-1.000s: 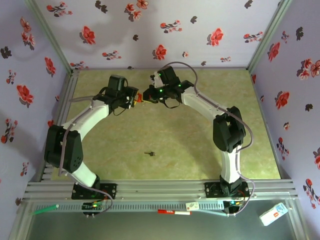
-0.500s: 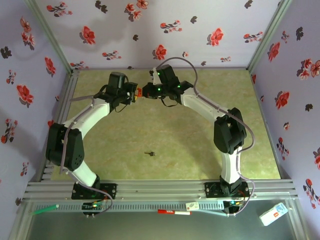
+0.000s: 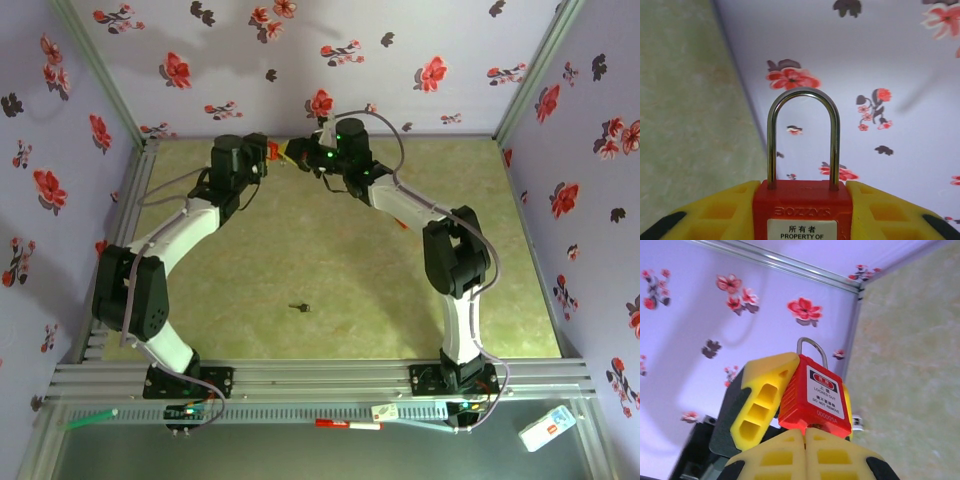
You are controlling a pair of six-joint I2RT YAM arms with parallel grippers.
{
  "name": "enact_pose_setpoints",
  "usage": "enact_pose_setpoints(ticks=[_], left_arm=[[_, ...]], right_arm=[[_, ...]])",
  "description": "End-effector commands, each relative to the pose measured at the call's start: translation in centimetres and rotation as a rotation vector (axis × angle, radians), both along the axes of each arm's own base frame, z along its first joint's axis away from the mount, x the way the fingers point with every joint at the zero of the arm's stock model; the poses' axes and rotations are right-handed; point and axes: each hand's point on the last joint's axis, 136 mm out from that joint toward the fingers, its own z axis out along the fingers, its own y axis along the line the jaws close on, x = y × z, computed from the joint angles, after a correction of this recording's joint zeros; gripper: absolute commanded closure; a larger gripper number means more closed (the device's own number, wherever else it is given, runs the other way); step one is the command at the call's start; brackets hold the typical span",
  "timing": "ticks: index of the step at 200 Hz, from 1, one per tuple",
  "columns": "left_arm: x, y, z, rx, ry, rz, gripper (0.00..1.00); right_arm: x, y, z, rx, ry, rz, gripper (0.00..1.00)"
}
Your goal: Unlock with the key
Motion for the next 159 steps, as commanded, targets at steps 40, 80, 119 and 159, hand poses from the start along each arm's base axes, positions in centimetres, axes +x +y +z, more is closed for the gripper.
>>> enact_pose_setpoints(ticks=[40,80,119,159], left_arm=[[-5.9,-8.1,5.8,-0.120,-0.106,-0.402,1.00],[-6.1,-6.5,3.9,-0.101,0.020,-0.368,1.00],[-7.5,-4.1,0.2,-0.008,0.172,-0.340,1.00],[-7.6,-1.9,-2.2,0.051,0.238,-0.292,1.00]], right_arm=[[-3.3,3.1,-1.7,-0.175,-0.086,0.063,1.00],[-5.0,2.8,-3.5,-0.279,-0.108,0.072,1.00],[-4.7,0.4,-2.3,-0.283,-0.123,0.038,0.79],[-6.5,-0.6,-1.9,-0.264,-0.119,0.077,0.66]])
